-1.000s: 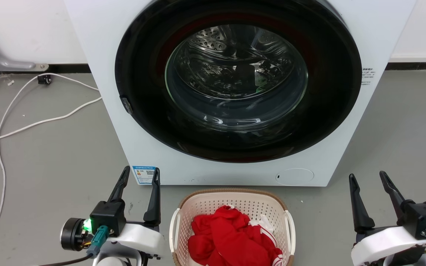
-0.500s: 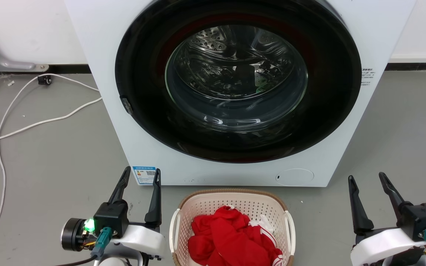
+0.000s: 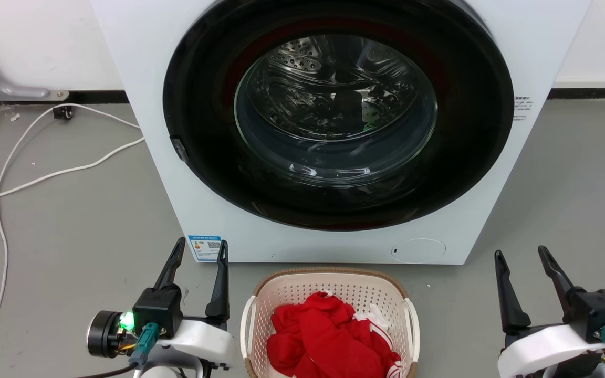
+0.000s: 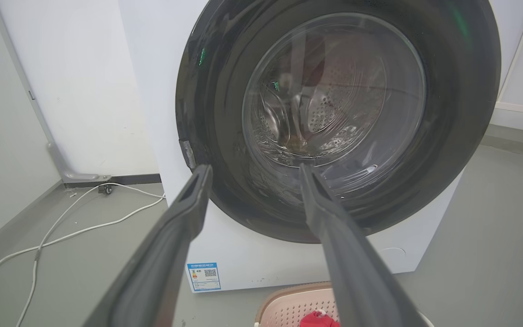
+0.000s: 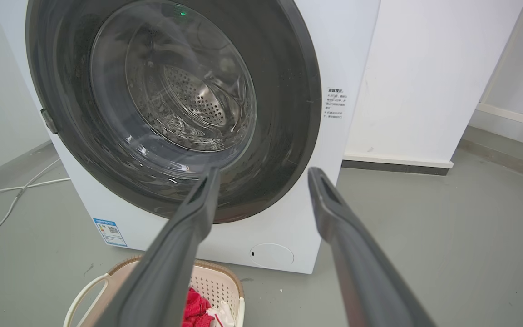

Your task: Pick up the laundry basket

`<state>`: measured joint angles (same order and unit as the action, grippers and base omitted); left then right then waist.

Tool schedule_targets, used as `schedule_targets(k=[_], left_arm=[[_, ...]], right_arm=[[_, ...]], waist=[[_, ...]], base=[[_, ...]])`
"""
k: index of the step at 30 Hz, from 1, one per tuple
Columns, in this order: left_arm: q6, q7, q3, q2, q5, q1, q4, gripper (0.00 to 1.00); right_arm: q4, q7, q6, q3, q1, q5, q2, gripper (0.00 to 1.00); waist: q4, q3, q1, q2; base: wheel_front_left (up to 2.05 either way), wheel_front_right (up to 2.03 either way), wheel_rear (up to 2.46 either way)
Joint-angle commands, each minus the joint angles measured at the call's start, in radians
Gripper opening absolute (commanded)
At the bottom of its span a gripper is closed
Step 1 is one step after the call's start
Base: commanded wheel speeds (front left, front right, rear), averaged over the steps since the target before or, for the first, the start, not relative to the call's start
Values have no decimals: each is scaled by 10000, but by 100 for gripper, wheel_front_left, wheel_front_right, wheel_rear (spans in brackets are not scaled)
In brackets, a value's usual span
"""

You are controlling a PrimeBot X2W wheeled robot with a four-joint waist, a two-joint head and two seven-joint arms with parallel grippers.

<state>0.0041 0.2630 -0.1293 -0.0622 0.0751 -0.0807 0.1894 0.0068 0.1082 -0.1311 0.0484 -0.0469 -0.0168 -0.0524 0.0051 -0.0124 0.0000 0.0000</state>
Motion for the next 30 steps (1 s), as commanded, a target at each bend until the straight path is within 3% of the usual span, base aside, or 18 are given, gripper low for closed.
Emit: schedule_targets(k=[1,16,30], left_arm=[[-16,26,8,-18,5,41,15,100],[-376,26,369,-170,402,-1759,1397,100],[-1007,-464,550,-499,1284,-4106,4701,100]], right_arm=[[57,8,7,-24,22,-44,40,100],[1422,-641,7,-329,1662,-386,36,100],[4261,-1590,7,-724,4133,-750,30,100]], waist=[[2,29,0,0],[-153,1817,0,0],[-319,3931,0,0]], base=[[0,0,0],[0,0,0],[0,0,0]])
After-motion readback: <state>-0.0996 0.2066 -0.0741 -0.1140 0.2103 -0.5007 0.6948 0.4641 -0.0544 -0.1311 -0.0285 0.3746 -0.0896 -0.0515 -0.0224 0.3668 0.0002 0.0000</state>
